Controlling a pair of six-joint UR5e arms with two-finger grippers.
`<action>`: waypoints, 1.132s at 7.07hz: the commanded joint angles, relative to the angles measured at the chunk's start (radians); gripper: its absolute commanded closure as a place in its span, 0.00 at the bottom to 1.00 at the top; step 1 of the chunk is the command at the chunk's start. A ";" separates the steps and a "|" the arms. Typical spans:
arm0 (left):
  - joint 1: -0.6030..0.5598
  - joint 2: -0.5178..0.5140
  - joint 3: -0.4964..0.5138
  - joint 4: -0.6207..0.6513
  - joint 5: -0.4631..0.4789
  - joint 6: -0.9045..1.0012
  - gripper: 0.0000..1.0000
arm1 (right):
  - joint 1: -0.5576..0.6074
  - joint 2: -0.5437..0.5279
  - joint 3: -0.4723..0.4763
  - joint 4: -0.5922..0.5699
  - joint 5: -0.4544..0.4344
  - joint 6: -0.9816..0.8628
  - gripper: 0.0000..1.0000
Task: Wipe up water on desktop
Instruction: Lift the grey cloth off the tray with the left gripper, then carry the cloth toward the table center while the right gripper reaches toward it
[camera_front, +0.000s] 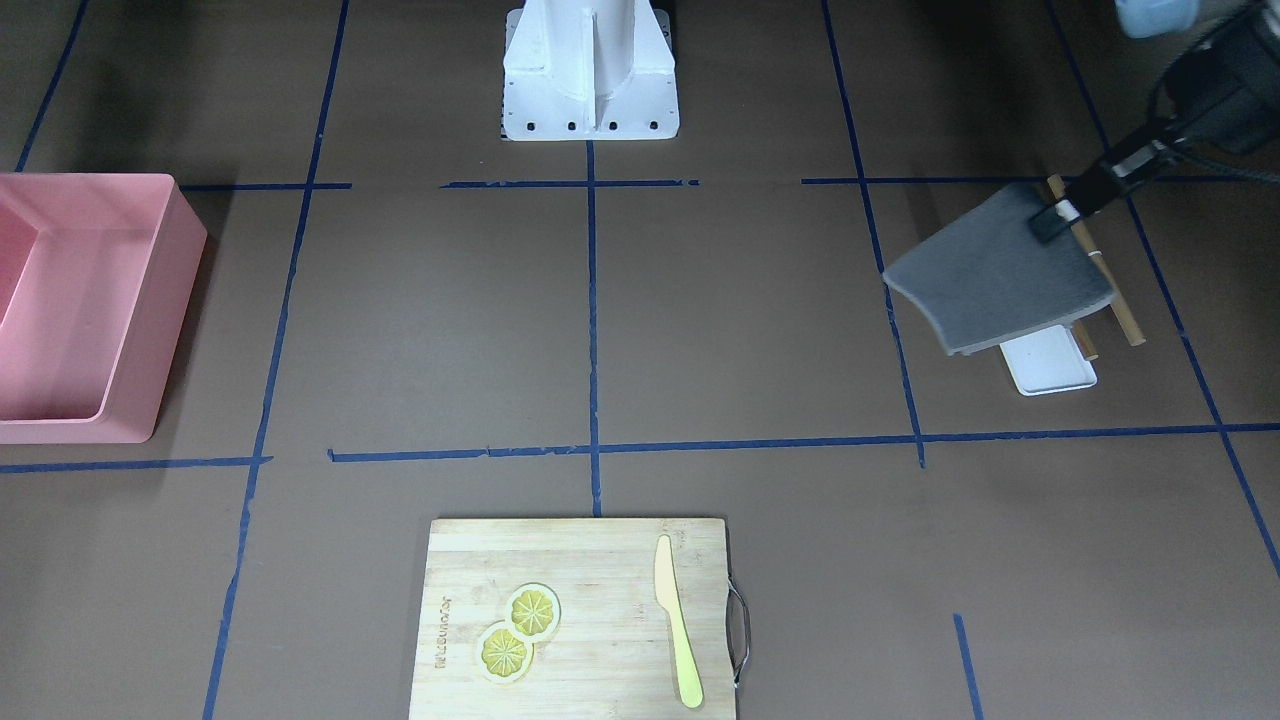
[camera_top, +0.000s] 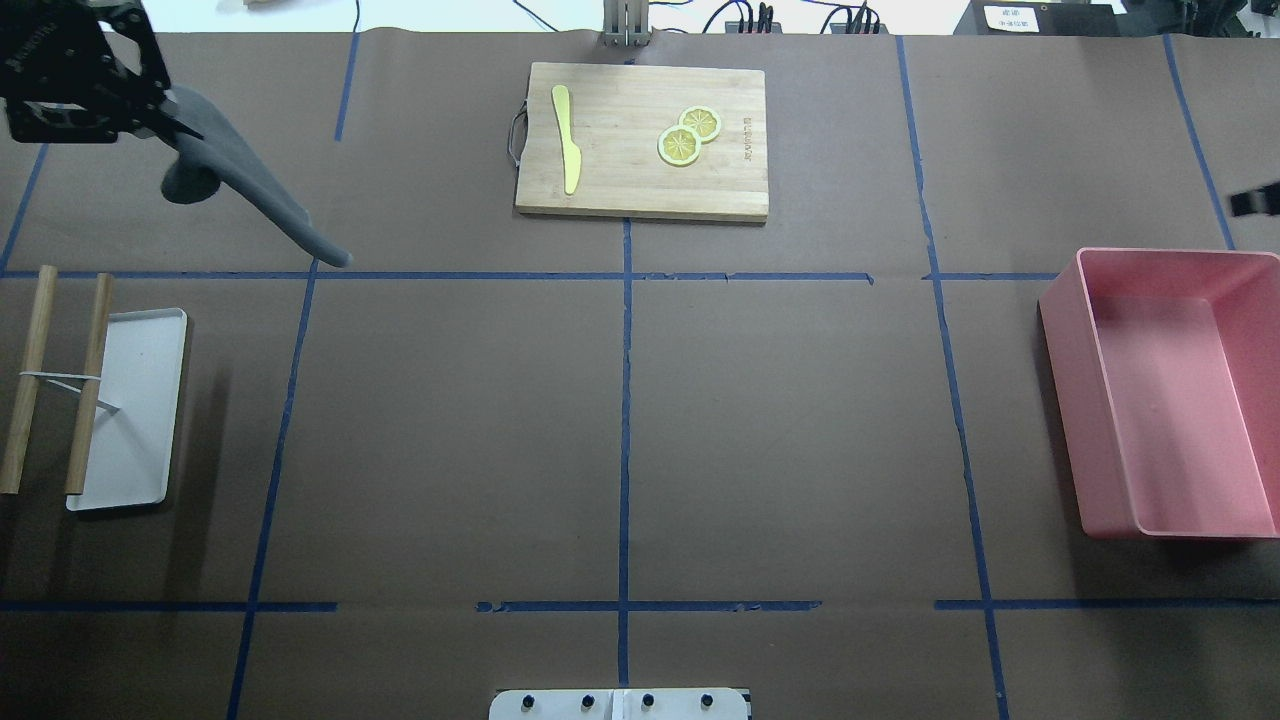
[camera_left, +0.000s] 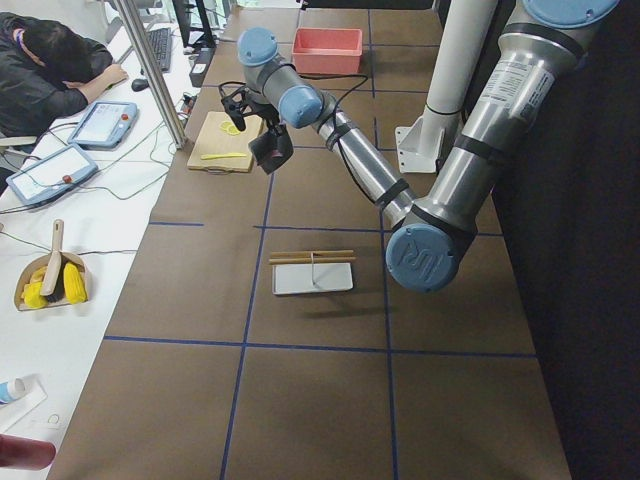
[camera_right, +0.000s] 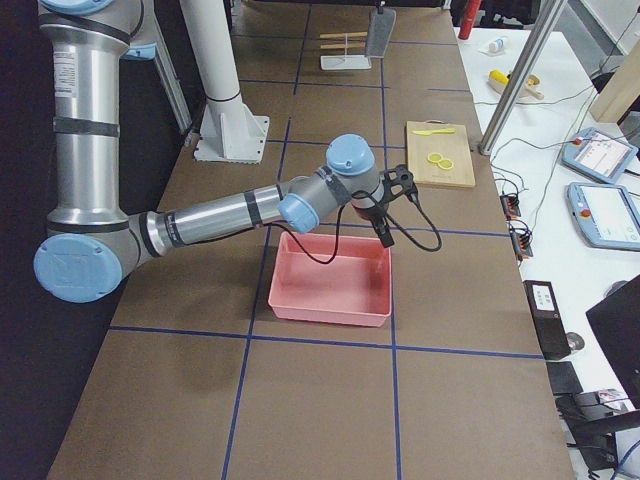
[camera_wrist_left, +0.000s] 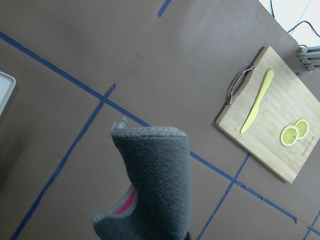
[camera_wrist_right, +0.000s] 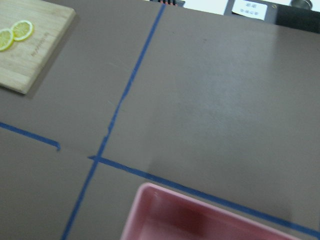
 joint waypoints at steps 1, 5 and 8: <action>0.095 -0.045 0.015 -0.011 0.018 -0.076 0.96 | -0.228 0.233 0.006 0.054 -0.169 0.221 0.01; 0.138 -0.071 0.175 -0.411 0.014 -0.322 0.96 | -0.584 0.383 0.049 0.063 -0.532 0.256 0.01; 0.184 -0.091 0.236 -0.650 0.018 -0.587 0.96 | -0.719 0.389 0.047 0.152 -0.709 0.256 0.01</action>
